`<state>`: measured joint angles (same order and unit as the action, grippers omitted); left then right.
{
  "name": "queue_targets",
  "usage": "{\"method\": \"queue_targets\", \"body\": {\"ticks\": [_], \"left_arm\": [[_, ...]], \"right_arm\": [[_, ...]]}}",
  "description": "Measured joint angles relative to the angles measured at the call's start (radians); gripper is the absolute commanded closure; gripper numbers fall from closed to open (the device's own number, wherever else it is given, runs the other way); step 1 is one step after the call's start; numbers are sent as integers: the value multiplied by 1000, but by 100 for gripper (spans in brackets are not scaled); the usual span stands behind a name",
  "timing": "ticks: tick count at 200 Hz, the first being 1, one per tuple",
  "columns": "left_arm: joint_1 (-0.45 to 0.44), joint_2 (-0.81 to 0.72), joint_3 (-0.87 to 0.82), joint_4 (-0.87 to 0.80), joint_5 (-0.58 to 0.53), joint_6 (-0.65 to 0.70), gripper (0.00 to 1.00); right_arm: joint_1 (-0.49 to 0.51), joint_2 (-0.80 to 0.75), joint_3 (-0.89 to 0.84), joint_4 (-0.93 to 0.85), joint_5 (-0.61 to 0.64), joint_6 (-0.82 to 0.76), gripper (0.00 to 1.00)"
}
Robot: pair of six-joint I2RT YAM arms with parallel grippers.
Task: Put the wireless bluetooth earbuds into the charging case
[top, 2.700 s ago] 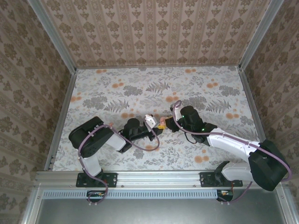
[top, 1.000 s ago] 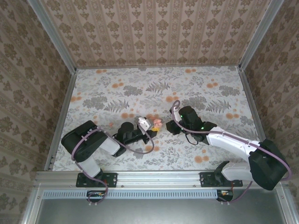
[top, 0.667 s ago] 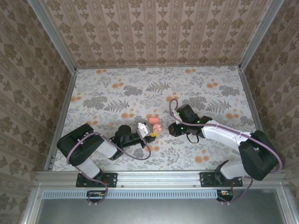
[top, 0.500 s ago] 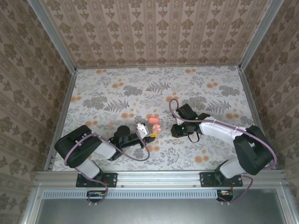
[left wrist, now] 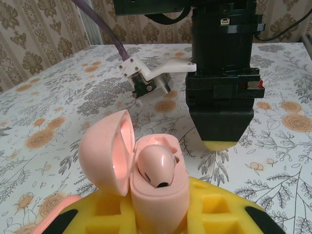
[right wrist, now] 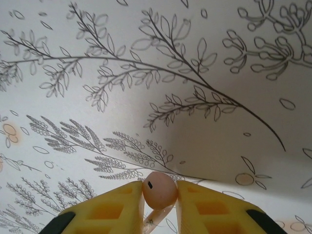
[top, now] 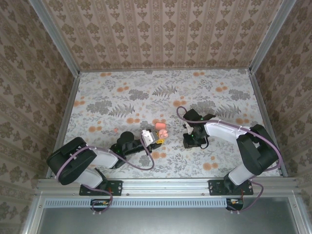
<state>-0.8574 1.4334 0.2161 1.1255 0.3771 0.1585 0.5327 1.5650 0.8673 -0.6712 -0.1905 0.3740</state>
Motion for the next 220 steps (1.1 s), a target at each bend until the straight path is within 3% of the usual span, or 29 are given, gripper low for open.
{"method": "queue_targets", "body": {"ticks": [52,164,220], "left_arm": [[0,-45,-7,-63,-19,19,88],[0,-154,-13,-193,-38,31,88],[-1,-198,-13,-262,-52,39,88]], "right_arm": [[0,26,39,-78,27,-5,69],[0,26,234,-341,20,7,64],[2,161,289,-376,2,19,64]]}}
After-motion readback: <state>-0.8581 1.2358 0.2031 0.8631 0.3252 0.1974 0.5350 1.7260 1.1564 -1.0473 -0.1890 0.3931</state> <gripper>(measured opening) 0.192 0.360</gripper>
